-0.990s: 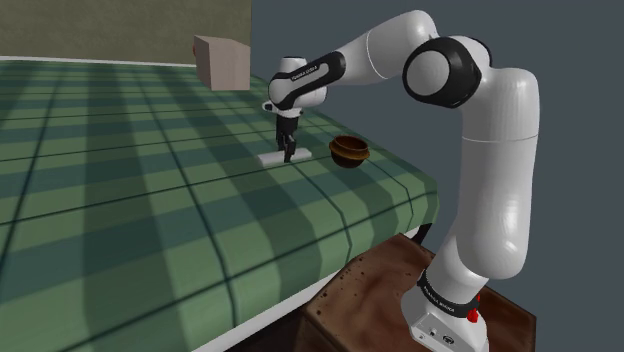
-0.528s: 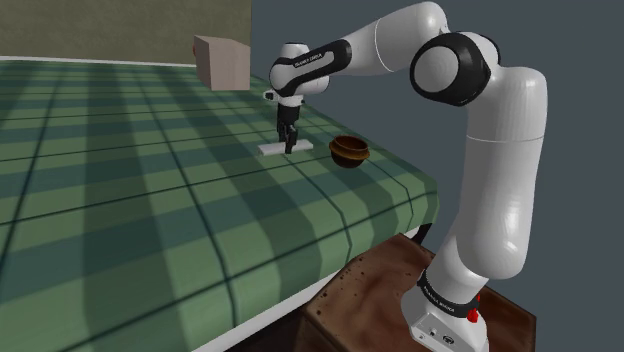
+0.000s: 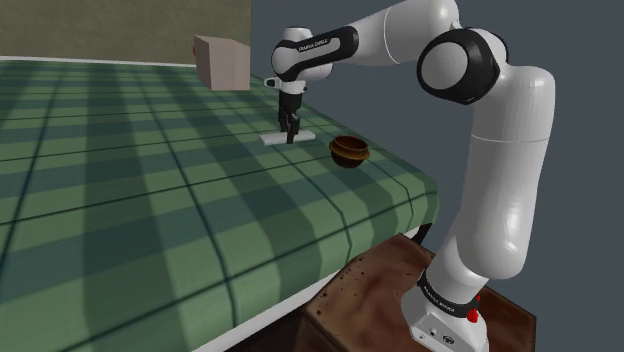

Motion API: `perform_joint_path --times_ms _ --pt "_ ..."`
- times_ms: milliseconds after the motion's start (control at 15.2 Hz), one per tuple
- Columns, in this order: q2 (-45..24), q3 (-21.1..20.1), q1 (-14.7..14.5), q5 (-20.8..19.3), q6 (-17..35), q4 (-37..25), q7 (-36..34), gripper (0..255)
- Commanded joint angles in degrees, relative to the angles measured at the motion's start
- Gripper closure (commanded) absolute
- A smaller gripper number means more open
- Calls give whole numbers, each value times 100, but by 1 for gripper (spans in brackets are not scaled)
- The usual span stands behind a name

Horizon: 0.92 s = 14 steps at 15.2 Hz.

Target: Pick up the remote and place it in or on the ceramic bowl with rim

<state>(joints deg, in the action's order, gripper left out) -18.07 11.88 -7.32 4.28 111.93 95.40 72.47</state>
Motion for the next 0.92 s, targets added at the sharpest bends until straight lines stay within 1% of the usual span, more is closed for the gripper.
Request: perform_joint_path --times_ms 0,726,792,858 --pt "20 0 -4 -9 -165 -146 -18 255" --pt "128 17 7 -43 -968 -845 -48 255" --pt "131 18 8 -44 -1012 -886 -49 255" --pt "264 57 58 -62 -957 -698 46 255"
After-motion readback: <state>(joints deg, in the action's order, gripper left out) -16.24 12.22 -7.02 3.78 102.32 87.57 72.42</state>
